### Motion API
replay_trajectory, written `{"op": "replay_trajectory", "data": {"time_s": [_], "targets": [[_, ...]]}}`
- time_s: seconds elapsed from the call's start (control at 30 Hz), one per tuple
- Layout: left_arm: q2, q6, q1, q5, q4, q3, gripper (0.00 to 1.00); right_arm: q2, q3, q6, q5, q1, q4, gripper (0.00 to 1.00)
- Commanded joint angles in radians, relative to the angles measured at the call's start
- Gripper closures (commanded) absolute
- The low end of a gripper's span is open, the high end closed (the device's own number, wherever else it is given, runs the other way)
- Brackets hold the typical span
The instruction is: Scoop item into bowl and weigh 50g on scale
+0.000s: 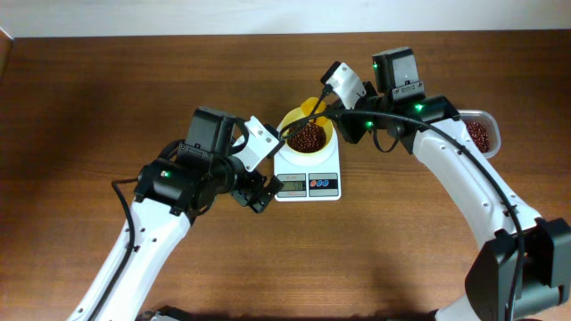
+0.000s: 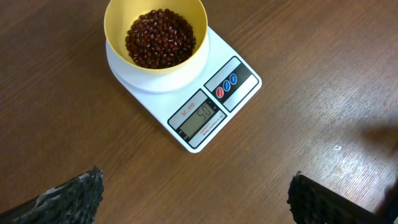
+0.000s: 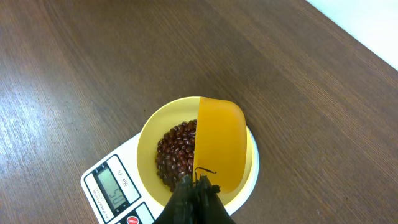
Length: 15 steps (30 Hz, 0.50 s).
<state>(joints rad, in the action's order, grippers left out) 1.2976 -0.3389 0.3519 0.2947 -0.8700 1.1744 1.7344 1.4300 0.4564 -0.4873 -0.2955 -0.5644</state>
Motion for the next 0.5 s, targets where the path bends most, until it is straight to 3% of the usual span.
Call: {"op": "replay_trajectory", "data": {"time_s": [0.0, 0.23, 0.47], "targets": [[-0.016, -0.015, -0.002, -0.003, 0.002, -0.003, 0.01, 0.008, 0.006, 0.007, 0.002, -0.001, 0.003, 0.96], [-0.016, -0.015, -0.002, -0.003, 0.002, -0.003, 0.01, 0.008, 0.006, -0.010, 0.001, 0.001, 0.003, 0.96], [-0.016, -0.015, -0.002, -0.003, 0.002, -0.003, 0.01, 0.008, 0.006, -0.339, -0.180, 0.025, 0.003, 0.96]]}}
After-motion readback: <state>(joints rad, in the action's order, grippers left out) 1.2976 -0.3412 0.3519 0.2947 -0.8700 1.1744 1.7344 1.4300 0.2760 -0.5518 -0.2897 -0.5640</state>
